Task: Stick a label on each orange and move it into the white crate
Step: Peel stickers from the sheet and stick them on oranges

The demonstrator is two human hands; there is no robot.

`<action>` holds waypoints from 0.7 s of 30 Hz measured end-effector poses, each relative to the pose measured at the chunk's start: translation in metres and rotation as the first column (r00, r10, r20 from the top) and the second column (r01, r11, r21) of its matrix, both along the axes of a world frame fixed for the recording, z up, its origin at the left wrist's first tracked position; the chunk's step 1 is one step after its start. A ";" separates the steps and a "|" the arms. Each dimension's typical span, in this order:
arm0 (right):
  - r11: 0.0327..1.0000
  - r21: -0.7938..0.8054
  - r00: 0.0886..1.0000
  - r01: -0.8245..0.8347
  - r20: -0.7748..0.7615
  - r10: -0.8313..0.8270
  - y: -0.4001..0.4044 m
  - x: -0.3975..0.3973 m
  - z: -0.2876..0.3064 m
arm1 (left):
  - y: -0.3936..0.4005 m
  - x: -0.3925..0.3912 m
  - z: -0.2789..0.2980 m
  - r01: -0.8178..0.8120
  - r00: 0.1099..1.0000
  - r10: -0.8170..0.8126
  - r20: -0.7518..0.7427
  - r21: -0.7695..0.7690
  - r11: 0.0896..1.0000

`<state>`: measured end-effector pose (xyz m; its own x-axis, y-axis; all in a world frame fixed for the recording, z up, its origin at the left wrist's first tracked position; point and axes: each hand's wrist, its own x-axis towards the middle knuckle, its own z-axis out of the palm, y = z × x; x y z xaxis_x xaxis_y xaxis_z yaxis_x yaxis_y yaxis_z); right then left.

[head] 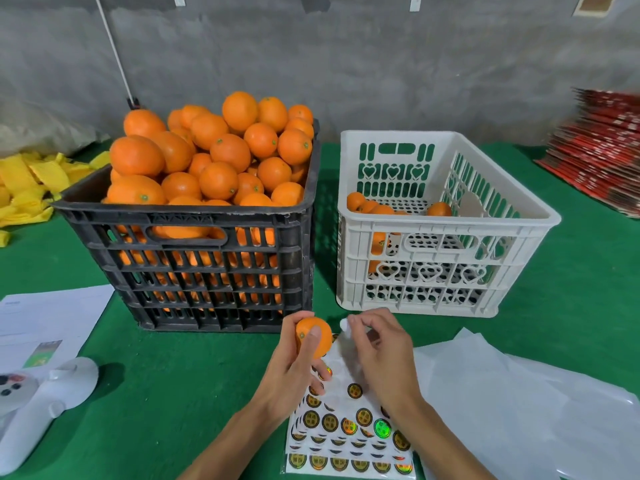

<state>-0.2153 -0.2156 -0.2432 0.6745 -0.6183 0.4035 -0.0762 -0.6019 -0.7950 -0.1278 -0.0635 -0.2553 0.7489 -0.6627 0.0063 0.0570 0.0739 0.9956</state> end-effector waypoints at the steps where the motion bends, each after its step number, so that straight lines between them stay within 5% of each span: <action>1: 0.992 -0.124 1.000 0.011 0.019 -0.009 0.007 0.003 0.004 | -0.002 -0.001 0.002 0.004 1.000 -0.004 0.001 0.000 1.000; 3: 0.962 -0.273 0.997 -0.007 0.069 0.027 0.018 0.007 0.011 | -0.006 -0.004 0.008 0.009 1.000 -0.009 0.015 -0.018 1.000; 6: 0.961 -0.250 0.985 -0.122 0.092 0.149 0.023 0.006 0.022 | -0.009 -0.005 0.020 -0.001 1.000 0.001 -0.003 -0.099 0.995; 10: 0.910 -0.331 0.968 -0.250 -0.062 0.243 0.022 -0.004 0.040 | -0.017 -0.002 0.048 0.012 1.000 -0.010 0.012 -0.122 0.992; 12: 0.878 -0.446 0.985 -0.173 -0.062 0.162 0.017 -0.003 0.058 | -0.026 0.000 0.069 0.059 0.998 -0.054 0.043 -0.127 0.990; 16: 0.850 -0.512 0.979 0.125 0.204 -0.021 -0.003 0.012 0.106 | -0.043 0.008 0.125 0.046 0.968 -0.013 0.250 -0.126 0.991; 21: 0.857 -0.467 0.974 0.217 0.163 -0.158 -0.047 0.044 0.164 | -0.045 0.039 0.190 -0.043 0.877 0.155 0.455 -0.247 0.968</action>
<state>-0.1709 -0.2630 -0.0787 0.4959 -0.4385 0.7495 -0.1527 -0.8937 -0.4218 -0.0889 -0.1090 -0.0654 0.6825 -0.5240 0.5095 -0.4295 0.2765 0.8597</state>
